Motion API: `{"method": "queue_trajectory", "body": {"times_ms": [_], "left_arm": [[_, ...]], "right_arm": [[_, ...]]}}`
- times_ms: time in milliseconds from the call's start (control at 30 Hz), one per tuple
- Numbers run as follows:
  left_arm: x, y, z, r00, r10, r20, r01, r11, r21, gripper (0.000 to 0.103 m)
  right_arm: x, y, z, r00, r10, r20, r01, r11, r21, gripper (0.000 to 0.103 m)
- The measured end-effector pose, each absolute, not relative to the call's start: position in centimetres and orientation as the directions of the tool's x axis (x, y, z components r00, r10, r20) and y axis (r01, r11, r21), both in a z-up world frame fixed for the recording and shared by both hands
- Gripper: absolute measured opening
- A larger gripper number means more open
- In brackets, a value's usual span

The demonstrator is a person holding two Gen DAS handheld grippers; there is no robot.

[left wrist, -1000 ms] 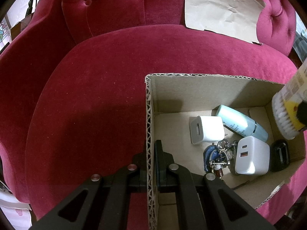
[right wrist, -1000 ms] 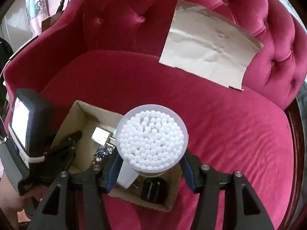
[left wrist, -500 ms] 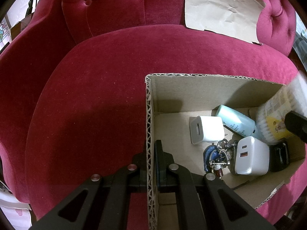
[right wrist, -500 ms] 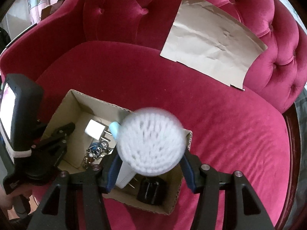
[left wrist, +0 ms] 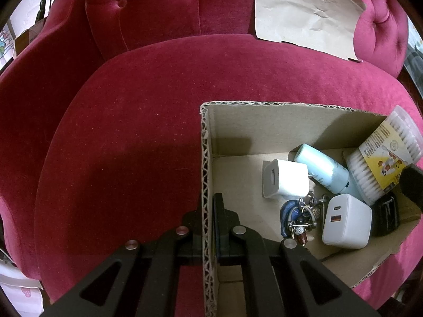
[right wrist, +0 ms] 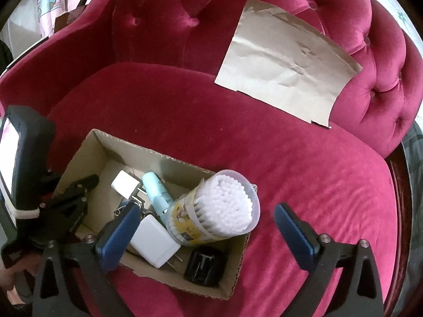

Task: Organize rigid objects
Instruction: 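Lower the cotton-swab tub into the box and open the right tool, then lift the right tool away from the box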

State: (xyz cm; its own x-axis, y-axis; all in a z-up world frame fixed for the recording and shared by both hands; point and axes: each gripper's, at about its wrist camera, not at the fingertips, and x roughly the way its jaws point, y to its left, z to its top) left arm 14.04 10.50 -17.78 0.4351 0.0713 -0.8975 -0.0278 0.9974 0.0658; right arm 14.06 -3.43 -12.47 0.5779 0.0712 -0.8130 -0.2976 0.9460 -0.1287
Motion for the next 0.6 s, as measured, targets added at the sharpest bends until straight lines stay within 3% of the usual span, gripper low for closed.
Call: {"method": "queue_trajectory", "body": {"times_ms": [600], "left_arm": [[14.0, 10.5, -17.8, 0.435, 0.073, -0.898, -0.027, 0.997, 0.068, 0.004]], "right_arm": [[14.4, -4.7, -12.1, 0.577, 0.087, -0.812, -0.271, 0.958, -0.090, 0.103]]}}
